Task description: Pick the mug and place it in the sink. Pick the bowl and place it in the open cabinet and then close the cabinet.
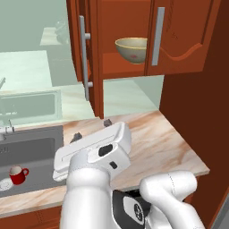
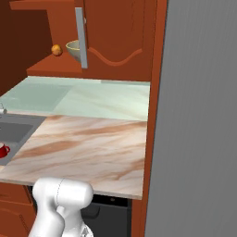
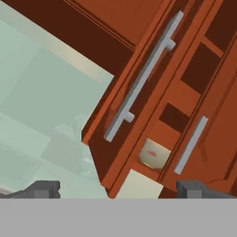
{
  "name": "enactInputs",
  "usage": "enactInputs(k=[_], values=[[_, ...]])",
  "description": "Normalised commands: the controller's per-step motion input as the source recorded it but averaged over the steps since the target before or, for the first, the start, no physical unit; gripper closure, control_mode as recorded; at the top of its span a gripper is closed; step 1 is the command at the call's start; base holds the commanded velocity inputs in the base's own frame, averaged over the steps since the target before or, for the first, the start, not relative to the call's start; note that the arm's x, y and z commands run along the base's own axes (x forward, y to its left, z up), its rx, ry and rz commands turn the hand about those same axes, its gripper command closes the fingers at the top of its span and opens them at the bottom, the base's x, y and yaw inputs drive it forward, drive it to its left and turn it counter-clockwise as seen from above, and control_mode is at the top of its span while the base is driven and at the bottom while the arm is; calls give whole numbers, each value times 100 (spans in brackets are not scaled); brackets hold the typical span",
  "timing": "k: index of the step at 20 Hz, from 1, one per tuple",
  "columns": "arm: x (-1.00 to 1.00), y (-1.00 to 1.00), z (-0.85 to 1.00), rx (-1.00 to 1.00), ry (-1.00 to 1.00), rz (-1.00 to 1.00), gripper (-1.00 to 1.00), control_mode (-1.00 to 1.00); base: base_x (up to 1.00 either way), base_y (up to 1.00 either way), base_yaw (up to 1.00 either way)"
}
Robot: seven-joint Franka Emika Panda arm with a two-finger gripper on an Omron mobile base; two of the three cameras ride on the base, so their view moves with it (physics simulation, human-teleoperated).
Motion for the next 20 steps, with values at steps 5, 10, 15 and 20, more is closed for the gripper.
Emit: enactInputs(k=[5, 10, 15, 20], values=[[51, 22, -7, 0, 0, 0, -100, -100, 0, 0, 0], [32, 16, -2, 0, 0, 0, -100, -100, 0, 0, 0], [14, 4, 0, 0, 0, 0, -100, -100, 0, 0, 0], [25, 0, 0, 0, 0, 0, -100, -100, 0, 0, 0]])
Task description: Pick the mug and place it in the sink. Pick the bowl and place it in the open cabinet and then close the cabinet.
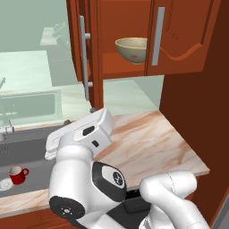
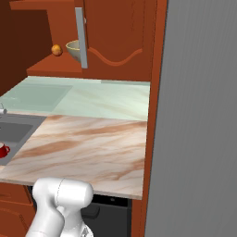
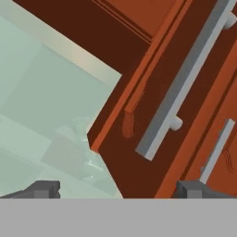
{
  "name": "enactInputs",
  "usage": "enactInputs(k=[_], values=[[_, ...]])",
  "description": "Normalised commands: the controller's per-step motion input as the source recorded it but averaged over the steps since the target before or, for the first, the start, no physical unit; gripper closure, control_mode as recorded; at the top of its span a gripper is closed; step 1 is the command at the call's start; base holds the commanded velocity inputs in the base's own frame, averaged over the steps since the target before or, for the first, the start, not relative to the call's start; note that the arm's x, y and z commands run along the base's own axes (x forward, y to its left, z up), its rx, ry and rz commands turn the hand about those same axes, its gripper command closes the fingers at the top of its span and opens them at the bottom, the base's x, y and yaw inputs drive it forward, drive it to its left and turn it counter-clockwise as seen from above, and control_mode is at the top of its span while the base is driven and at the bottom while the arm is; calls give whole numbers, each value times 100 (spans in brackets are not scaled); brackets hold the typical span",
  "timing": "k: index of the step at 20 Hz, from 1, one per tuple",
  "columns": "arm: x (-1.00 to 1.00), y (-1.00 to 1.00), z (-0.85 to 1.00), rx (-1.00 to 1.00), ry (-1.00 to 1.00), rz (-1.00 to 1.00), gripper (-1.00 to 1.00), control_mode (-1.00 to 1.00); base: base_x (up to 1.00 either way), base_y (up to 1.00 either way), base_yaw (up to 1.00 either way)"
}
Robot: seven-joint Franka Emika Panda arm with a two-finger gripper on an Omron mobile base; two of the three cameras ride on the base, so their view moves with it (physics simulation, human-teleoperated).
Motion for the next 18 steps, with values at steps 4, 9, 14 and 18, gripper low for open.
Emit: enactInputs(k=[4, 9, 14, 18], values=[[41, 0, -1, 0, 0, 0, -100, -100, 0, 0, 0], [47, 1, -8, 0, 0, 0, -100, -100, 0, 0, 0], [37, 2, -12, 0, 0, 0, -100, -100, 0, 0, 0], [9, -4, 0, 0, -1, 0, -100, -100, 0, 0, 0]])
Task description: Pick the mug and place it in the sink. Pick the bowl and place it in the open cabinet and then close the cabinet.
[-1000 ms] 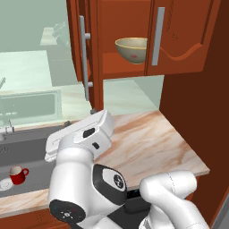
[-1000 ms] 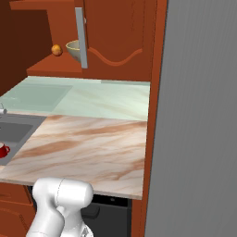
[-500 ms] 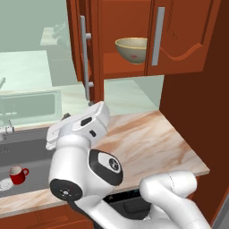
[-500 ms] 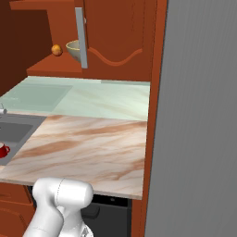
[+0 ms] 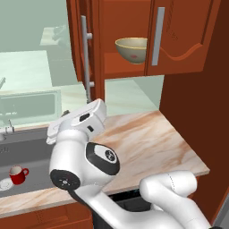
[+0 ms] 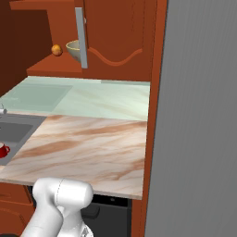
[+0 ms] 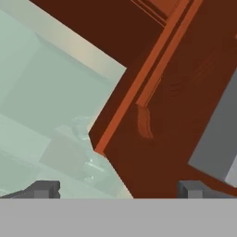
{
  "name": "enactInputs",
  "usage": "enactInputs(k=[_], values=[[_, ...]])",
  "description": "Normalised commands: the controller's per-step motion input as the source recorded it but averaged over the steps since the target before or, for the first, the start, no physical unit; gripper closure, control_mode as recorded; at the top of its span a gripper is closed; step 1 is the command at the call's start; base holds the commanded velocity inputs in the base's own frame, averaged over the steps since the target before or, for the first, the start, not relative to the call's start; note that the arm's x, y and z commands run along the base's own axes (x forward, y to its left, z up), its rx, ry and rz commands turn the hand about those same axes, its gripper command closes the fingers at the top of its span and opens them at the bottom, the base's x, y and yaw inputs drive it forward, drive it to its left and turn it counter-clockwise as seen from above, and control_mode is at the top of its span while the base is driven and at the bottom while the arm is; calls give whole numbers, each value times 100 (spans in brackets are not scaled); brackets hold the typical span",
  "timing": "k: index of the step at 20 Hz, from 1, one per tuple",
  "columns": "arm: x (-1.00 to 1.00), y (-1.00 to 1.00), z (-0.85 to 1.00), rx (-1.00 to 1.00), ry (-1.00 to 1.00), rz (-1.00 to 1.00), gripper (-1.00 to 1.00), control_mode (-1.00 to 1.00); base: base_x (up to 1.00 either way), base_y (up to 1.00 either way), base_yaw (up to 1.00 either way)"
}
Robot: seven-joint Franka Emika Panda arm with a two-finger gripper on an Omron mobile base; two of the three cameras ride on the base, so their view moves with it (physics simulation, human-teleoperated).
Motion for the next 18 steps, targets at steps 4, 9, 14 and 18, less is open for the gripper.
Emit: enactInputs(k=[4, 9, 14, 18], values=[[34, -22, 0, 3, 0, 0, -100, -100, 0, 0, 0], [73, -27, 0, 2, 0, -1, -100, -100, 0, 0, 0], [71, -43, 0, 6, 0, -1, -100, -100, 0, 0, 0], [53, -46, 0, 6, 0, -1, -100, -100, 0, 0, 0]])
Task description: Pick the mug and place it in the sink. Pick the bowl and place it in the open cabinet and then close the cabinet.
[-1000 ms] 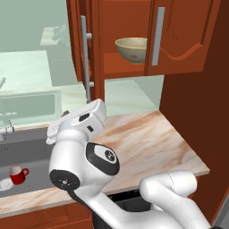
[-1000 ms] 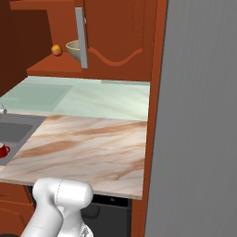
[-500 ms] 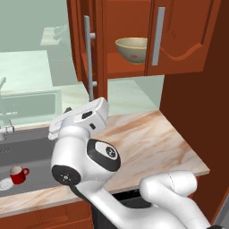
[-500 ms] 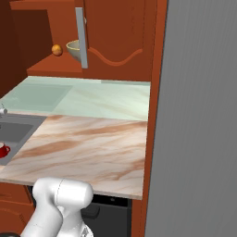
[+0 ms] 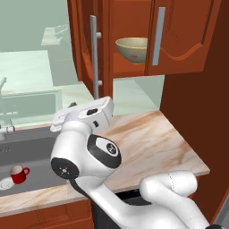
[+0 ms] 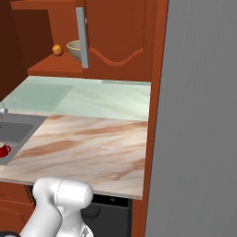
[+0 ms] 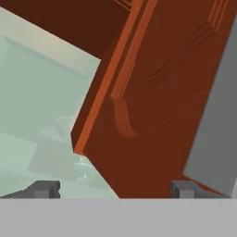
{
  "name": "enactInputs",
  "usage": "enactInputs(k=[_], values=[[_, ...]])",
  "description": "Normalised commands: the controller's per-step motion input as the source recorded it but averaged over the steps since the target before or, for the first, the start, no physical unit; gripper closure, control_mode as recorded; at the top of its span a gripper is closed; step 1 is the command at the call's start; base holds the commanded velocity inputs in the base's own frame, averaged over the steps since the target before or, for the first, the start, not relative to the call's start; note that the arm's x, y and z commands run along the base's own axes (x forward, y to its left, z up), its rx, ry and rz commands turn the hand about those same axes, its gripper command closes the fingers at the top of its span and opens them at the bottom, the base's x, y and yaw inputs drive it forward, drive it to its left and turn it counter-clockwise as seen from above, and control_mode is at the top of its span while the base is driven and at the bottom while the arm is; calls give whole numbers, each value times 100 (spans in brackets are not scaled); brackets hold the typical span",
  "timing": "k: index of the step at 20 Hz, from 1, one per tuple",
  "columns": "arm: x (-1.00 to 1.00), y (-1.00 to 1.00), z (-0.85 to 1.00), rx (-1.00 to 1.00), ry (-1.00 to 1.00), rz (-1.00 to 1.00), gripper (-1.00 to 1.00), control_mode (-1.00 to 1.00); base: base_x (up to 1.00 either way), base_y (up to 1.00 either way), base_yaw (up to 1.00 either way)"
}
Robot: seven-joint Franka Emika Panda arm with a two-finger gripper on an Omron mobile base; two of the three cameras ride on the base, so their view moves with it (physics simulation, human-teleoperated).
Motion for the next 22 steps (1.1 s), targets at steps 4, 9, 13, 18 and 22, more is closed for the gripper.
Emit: enactInputs(k=[4, 9, 13, 18, 22], values=[[58, -54, 0, 6, 0, -3, -100, -100, 0, 0, 0], [56, -53, 0, 6, -1, -3, -100, -100, 0, 0, 0], [43, -45, 0, 6, -1, -1, -100, -100, 0, 0, 0], [45, -31, 0, 6, 0, 0, -100, -100, 0, 0, 0], [52, -23, 0, 4, 0, 0, -100, -100, 0, 0, 0]])
